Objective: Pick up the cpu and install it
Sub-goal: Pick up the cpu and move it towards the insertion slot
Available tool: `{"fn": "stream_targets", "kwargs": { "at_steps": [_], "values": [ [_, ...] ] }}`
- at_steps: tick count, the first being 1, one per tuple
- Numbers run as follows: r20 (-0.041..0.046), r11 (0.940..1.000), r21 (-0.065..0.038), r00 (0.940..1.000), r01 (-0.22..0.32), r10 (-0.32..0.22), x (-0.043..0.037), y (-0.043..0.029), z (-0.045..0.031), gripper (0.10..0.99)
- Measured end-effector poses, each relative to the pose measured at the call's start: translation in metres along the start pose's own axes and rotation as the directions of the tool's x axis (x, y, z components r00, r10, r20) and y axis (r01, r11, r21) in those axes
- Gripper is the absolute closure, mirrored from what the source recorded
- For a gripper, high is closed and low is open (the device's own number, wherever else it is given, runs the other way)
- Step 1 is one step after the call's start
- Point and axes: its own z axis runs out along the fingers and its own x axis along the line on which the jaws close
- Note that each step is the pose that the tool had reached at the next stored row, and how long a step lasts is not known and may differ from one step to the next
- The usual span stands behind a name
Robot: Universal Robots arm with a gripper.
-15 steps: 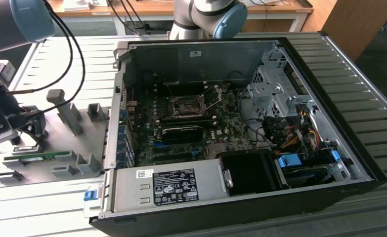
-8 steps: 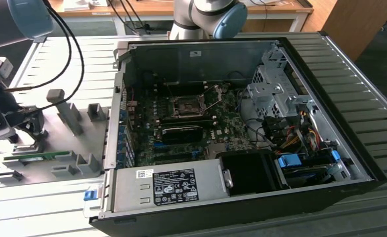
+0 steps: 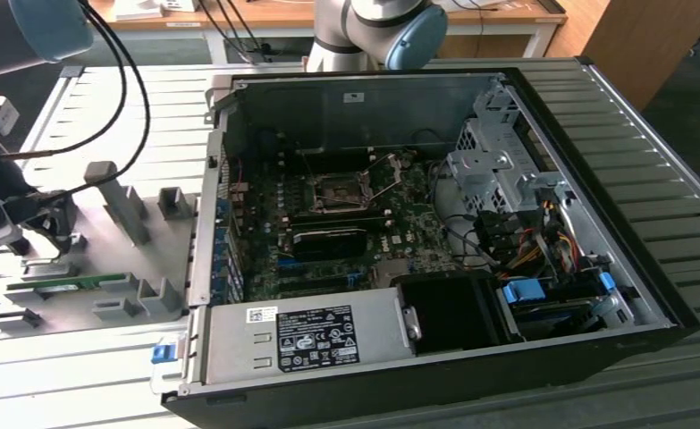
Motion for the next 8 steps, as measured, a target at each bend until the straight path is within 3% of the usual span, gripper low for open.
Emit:
{"fn": "stream_targets", "kwargs": {
  "at_steps": [8],
  "values": [
    [0.0000,1.0000,-0.001,1.0000,0.000,0.000,0.0003,0.0003,-0.0093,0.549]
  ]
}}
